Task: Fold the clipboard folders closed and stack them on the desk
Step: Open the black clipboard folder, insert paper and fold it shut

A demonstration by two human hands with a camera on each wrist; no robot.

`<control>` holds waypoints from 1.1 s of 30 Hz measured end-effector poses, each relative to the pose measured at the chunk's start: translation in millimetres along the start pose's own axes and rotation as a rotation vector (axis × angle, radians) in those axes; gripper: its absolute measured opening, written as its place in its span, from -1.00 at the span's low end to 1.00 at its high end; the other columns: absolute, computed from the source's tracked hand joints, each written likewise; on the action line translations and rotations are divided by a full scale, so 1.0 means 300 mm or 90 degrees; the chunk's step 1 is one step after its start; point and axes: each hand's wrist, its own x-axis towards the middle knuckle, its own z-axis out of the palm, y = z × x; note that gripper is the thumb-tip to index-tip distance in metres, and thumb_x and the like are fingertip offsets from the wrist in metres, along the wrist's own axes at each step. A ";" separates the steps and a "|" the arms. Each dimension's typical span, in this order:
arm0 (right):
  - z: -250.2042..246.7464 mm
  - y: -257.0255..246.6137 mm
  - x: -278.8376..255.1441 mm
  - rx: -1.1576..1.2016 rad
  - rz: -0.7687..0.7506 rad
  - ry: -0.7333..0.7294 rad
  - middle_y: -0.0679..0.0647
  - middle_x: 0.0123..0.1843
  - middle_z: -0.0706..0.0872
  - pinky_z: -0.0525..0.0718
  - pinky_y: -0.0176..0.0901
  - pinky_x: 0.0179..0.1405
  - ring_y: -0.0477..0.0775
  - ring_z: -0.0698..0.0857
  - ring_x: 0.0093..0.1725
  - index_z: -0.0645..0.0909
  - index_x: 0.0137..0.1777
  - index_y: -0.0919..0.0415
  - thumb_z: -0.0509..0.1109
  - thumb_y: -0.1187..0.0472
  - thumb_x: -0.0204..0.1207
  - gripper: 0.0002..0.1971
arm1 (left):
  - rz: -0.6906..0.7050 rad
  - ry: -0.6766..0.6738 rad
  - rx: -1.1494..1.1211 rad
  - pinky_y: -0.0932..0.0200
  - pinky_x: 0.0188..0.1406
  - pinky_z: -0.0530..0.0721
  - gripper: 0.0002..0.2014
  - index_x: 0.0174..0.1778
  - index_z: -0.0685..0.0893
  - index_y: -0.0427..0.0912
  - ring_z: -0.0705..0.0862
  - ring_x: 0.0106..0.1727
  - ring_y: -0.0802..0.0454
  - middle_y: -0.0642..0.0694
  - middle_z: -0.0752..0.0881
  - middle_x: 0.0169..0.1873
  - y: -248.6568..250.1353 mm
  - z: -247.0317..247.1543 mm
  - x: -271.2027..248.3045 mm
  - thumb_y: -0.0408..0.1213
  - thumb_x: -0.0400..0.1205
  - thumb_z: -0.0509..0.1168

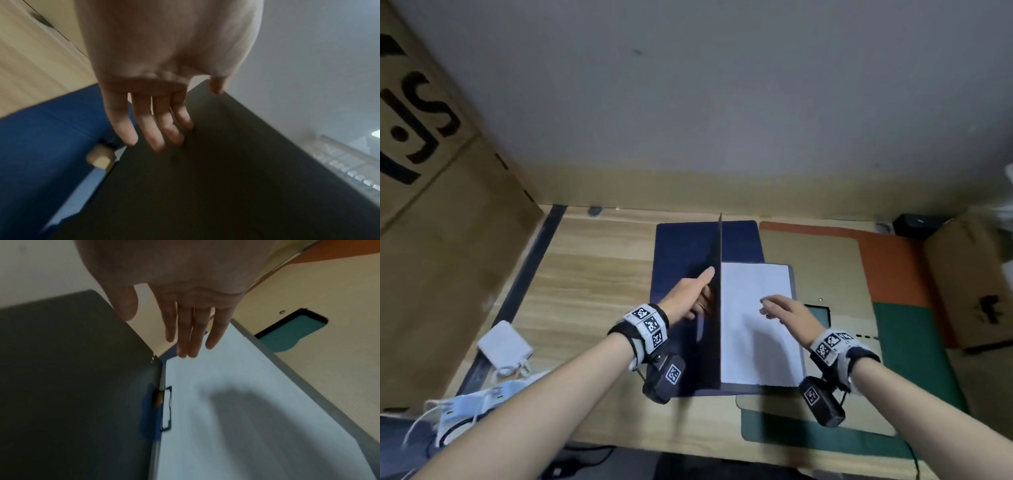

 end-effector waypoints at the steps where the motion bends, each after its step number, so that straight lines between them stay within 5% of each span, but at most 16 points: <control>1: -0.029 -0.006 -0.018 0.047 0.011 0.003 0.09 0.11 0.80 0.55 -0.07 0.15 0.17 0.72 0.19 0.66 0.18 0.11 0.25 -0.16 0.56 -0.59 | -0.008 0.000 0.001 0.23 -0.47 0.47 -0.43 -0.32 0.67 -0.13 0.69 -0.39 -0.01 -0.09 0.78 -0.40 0.005 0.049 0.029 0.30 0.62 0.09; 4: -0.093 -0.006 -0.062 0.136 0.021 0.003 0.06 0.02 0.83 0.57 0.03 0.20 0.13 0.74 0.06 0.70 0.17 0.08 0.23 -0.23 0.52 -0.54 | -0.030 0.008 0.032 0.32 -0.55 0.42 -0.62 -0.33 0.64 -0.11 0.60 -0.44 0.06 -0.07 0.71 -0.36 -0.025 0.170 0.114 0.06 0.67 0.20; 6: -0.116 0.016 -0.085 0.155 0.034 -0.002 -0.02 0.10 0.80 0.57 -0.04 0.22 0.01 0.72 0.08 0.68 0.19 0.00 0.27 -0.26 0.50 -0.56 | -0.032 0.025 0.082 0.26 -0.30 0.52 -0.80 -0.28 0.63 -0.10 0.62 -0.28 -0.01 -0.08 0.68 -0.26 -0.059 0.224 0.147 -0.12 0.63 0.28; 8: -0.124 0.053 -0.094 0.165 0.049 0.009 -0.14 0.15 0.73 0.60 -0.21 0.15 -0.14 0.68 0.13 0.62 0.16 -0.10 0.30 -0.07 0.62 -0.81 | -0.054 0.065 0.128 0.11 0.00 0.55 -0.89 -0.16 0.65 -0.18 0.65 0.00 -0.10 -0.16 0.68 -0.07 -0.101 0.253 0.169 -0.22 0.60 0.29; 11: -0.122 0.152 -0.062 0.113 0.033 0.053 -0.08 0.20 0.72 0.57 -0.40 0.07 -0.03 0.70 0.23 0.59 0.31 0.08 0.38 0.22 0.60 -0.71 | -0.121 0.112 0.154 0.10 -0.08 0.64 -0.73 0.00 0.68 -0.34 0.69 -0.02 -0.16 -0.28 0.71 0.01 -0.194 0.273 0.221 -0.24 0.48 0.36; 13: -0.112 0.239 -0.020 0.007 0.037 0.087 0.01 0.25 0.68 0.55 -0.18 0.26 0.08 0.65 0.28 0.55 0.40 0.12 0.42 0.19 0.53 -0.58 | -0.151 0.138 0.149 0.08 -0.06 0.73 -0.53 0.08 0.68 -0.30 0.73 0.00 -0.14 -0.24 0.73 0.10 -0.279 0.295 0.271 -0.15 0.28 0.41; 16: -0.087 0.331 0.029 -0.161 0.077 0.099 0.22 0.27 0.59 0.47 0.03 0.41 0.25 0.53 0.33 0.54 0.38 0.15 0.40 0.13 0.45 -0.53 | -0.152 0.194 0.114 0.09 0.17 0.61 -0.44 0.28 0.56 -0.23 0.66 0.20 -0.16 -0.16 0.64 0.17 -0.341 0.330 0.302 -0.23 0.35 0.47; 18: -0.069 0.366 0.050 -0.180 0.100 0.106 0.27 0.24 0.55 0.45 -0.05 0.34 0.26 0.53 0.30 0.54 0.28 0.24 0.40 0.20 0.45 -0.60 | -0.149 0.211 0.063 0.05 0.11 0.66 -0.56 0.11 0.67 -0.23 0.70 0.09 -0.16 -0.15 0.71 0.02 -0.322 0.342 0.287 -0.22 0.31 0.46; 20: -0.059 0.381 0.070 -0.170 0.109 0.117 0.31 0.23 0.53 0.44 -0.07 0.32 0.28 0.55 0.26 0.55 0.22 0.29 0.38 0.26 0.46 -0.67 | -0.150 0.208 0.022 0.08 -0.18 0.64 -0.86 -0.38 0.69 -0.20 0.69 -0.26 -0.15 -0.12 0.71 -0.38 -0.293 0.348 0.276 -0.21 0.26 0.43; 22: -0.063 0.382 0.088 -0.147 0.115 0.126 0.32 0.21 0.53 0.48 -0.03 0.36 0.30 0.57 0.21 0.58 0.23 0.29 0.38 0.30 0.47 -0.68 | -0.163 0.216 0.001 0.14 -0.31 0.50 -0.76 -0.60 0.54 -0.15 0.56 -0.42 -0.11 -0.09 0.59 -0.56 -0.271 0.344 0.271 -0.26 0.33 0.44; 29: -0.064 0.366 0.117 -0.126 0.110 0.159 0.22 0.18 0.56 0.59 0.15 0.36 0.26 0.66 0.11 0.51 0.43 0.16 0.47 0.35 0.42 -0.45 | -0.162 0.222 -0.114 0.19 -0.34 0.52 -0.79 -0.51 0.60 -0.19 0.60 -0.38 -0.07 -0.13 0.63 -0.47 -0.254 0.293 0.281 -0.36 0.42 0.45; 33: -0.020 0.294 0.119 -0.129 0.091 0.223 0.24 0.15 0.58 0.56 -0.09 0.31 0.19 0.64 0.02 0.57 0.36 0.16 0.47 0.41 0.39 -0.49 | -0.113 0.224 -0.184 -0.02 -0.04 0.72 -0.77 -0.28 0.50 -0.08 0.66 -0.20 -0.10 -0.18 0.67 -0.24 -0.267 0.246 0.271 -0.39 0.50 0.44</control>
